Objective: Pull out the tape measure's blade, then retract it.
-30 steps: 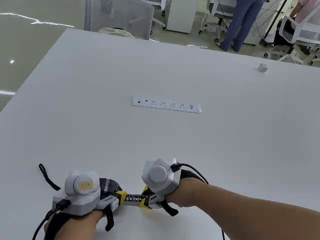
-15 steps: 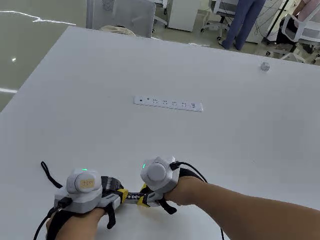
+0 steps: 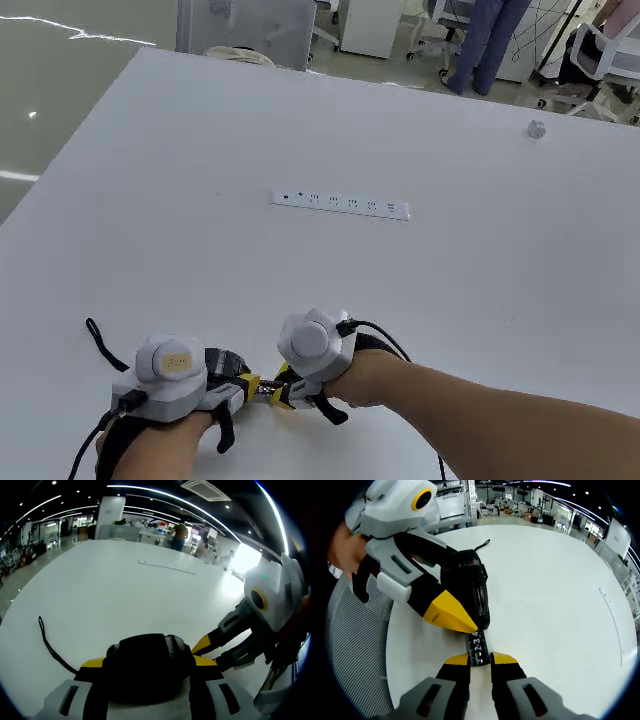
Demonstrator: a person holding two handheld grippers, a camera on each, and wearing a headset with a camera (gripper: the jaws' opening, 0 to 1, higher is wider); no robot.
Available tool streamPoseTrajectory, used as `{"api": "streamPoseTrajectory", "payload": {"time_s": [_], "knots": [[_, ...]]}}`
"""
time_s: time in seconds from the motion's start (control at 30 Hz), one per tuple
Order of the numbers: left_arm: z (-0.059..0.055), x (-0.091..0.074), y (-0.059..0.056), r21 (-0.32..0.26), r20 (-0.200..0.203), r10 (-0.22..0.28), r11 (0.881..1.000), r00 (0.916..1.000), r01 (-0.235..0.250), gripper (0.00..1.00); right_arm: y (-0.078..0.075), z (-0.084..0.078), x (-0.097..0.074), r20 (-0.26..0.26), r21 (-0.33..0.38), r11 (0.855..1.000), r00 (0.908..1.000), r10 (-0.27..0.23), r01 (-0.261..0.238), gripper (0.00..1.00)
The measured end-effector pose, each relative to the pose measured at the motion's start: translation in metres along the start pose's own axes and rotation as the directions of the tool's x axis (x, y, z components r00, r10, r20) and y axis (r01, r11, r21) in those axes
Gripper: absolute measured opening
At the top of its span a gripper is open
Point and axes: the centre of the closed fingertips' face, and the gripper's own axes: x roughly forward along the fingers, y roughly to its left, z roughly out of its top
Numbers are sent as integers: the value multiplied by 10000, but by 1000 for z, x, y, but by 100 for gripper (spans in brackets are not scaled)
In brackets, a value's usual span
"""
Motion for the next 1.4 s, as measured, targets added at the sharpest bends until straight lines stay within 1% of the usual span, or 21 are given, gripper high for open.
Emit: {"api": "streamPoseTrajectory", "payload": {"time_s": [0.2,0.4,0.43,0.53,0.63,0.7,0.77,0.8,0.83,0.87,0.93,0.97,1.1,1.2,1.27,1.3,1.4], "knots": [[0,0,0,5,-37,-17,10000,10000,17,62,2,6,2,108,-105,9999,9999,6,-5,15],[0,0,0,0,-40,-22,10000,10000,22,62,2,8,4,252,-125,9999,9997,5,-2,15],[0,0,0,-2,-39,-24,10000,10000,24,62,2,7,4,307,-124,9999,9995,6,-2,16],[0,0,0,9,-36,-45,10000,10000,45,62,3,6,3,738,-268,9996,9973,40,-21,17],[-1,-1,0,25,-28,-59,10000,10000,59,62,7,3,-1,953,-308,9994,9952,209,-180,21],[0,0,0,18,-20,-61,10000,10000,61,62,7,0,-4,946,-396,9990,9952,259,-222,21],[0,0,0,14,-15,-64,10000,10000,64,62,4,-5,-7,794,-695,9976,9968,127,-72,18],[0,0,0,11,-22,-72,10000,10000,72,62,4,-5,-9,849,-608,9981,9963,152,-100,16],[0,0,0,19,-18,-74,10000,10000,74,62,2,-5,-10,816,-608,9982,9966,61,-11,14],[0,0,0,12,-13,-83,10000,10000,83,62,5,-4,-10,867,-676,9977,9962,120,-62,14],[0,0,0,-2,-21,-99,10000,9999,99,62,3,-4,-9,845,-524,9986,9964,94,-50,13],[1,0,0,-20,-21,-105,9999,9999,105,62,3,-3,-8,836,-283,9996,9965,63,-39,13],[1,0,0,-98,-14,-116,9999,9999,116,62,2,-1,-5,730,-323,9995,9973,88,-64,13],[2,-1,2,-265,63,-199,9994,9998,201,62,2,-1,-5,765,-236,9997,9970,71,-53,13],[2,-1,1,-257,63,-227,9994,9997,228,62,2,0,-3,797,-167,9998,9968,70,-57,13],[2,-2,1,-375,79,-265,9989,9996,267,62,2,1,-2,811,-143,9999,9967,48,-36,13],[2,-1,1,-385,84,-271,9989,9996,274,62,2,4,-2,817,-60,10000,9967,20,-15,13]]}}
